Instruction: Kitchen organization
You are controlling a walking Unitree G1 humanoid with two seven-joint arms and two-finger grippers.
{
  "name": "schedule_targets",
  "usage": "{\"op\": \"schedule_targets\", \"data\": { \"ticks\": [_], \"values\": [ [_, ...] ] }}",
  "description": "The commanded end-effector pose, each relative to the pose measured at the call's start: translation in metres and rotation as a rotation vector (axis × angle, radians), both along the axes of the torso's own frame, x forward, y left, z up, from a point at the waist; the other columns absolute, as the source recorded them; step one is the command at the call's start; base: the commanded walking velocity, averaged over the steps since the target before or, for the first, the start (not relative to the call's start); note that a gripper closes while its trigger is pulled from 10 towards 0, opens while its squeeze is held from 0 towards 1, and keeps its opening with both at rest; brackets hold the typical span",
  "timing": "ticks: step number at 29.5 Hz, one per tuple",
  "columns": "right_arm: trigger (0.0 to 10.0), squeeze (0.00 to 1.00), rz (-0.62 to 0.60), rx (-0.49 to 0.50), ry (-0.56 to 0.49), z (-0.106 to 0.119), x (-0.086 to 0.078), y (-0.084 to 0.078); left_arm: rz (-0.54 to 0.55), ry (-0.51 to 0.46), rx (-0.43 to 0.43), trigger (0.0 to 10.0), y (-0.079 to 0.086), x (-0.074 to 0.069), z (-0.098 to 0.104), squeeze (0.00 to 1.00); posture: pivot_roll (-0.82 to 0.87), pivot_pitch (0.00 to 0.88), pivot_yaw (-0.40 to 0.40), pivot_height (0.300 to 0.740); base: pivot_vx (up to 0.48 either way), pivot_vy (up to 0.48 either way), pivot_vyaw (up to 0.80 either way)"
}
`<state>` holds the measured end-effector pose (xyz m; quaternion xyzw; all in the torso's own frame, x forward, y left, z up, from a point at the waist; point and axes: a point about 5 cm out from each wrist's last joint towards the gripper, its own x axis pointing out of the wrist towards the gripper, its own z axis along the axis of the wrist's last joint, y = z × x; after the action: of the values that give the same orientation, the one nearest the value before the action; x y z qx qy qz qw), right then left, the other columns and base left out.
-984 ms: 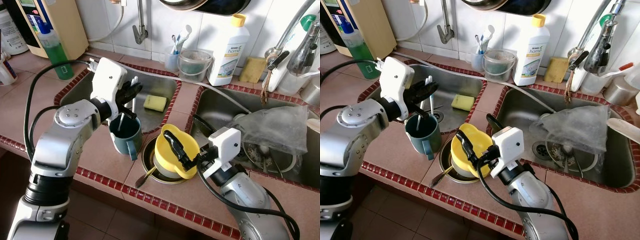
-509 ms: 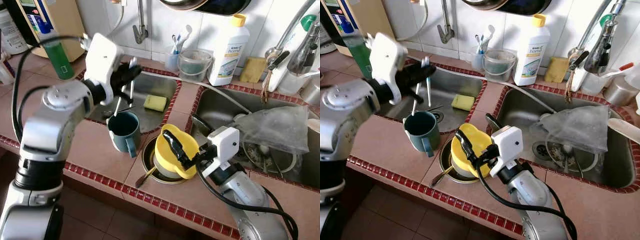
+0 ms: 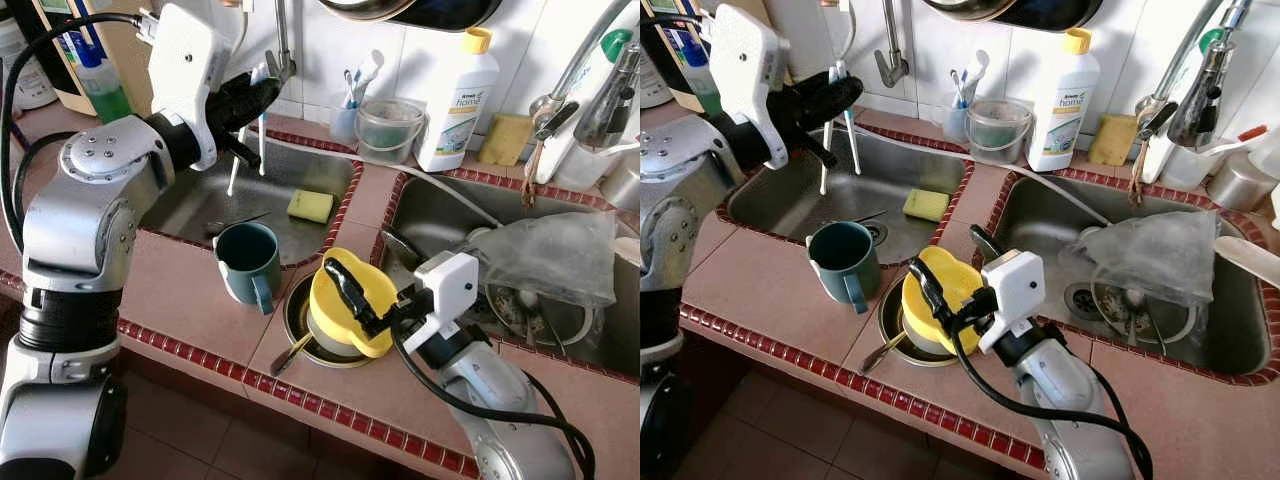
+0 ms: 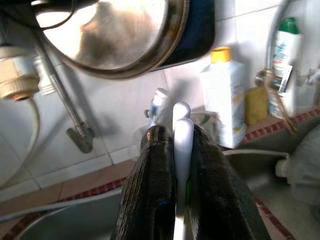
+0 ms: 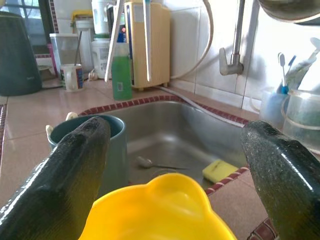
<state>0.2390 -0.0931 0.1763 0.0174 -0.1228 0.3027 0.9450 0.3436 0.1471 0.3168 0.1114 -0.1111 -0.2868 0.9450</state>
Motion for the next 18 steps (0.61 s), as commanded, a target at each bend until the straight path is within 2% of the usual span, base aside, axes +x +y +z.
{"op": "schedule_targets", "data": {
  "ticks": [1,4,7,11,18],
  "values": [
    [10.0,0.00,0.002,0.008,-0.002,0.000,0.001,0.001,0.049,-0.035,-0.021,10.0,0.005,0.004,0.006,0.00,-0.04,0.059,0.026,0.740,0.000,0.000,0.00],
    [10.0,0.00,-0.001,0.013,-0.006,0.001,0.001,0.002,0.102,-0.058,-0.064,10.0,0.008,0.014,0.000,0.00,-0.05,0.055,0.028,0.740,0.000,0.000,0.00],
    [10.0,0.00,-0.001,0.015,-0.008,0.002,0.001,0.002,0.134,-0.109,-0.065,10.0,0.008,0.018,-0.003,0.00,-0.06,0.053,0.028,0.740,0.000,0.000,0.00],
    [10.0,0.00,-0.003,0.016,-0.012,0.003,0.001,0.002,0.137,-0.116,-0.050,10.0,0.005,0.025,-0.014,0.00,-0.06,0.052,0.027,0.740,0.000,0.000,0.00],
    [10.0,0.00,-0.013,0.026,-0.024,0.009,-0.001,0.000,0.143,-0.085,-0.081,10.0,-0.004,0.042,-0.041,0.00,-0.09,0.067,0.032,0.740,0.000,0.000,0.00]
  ]
}}
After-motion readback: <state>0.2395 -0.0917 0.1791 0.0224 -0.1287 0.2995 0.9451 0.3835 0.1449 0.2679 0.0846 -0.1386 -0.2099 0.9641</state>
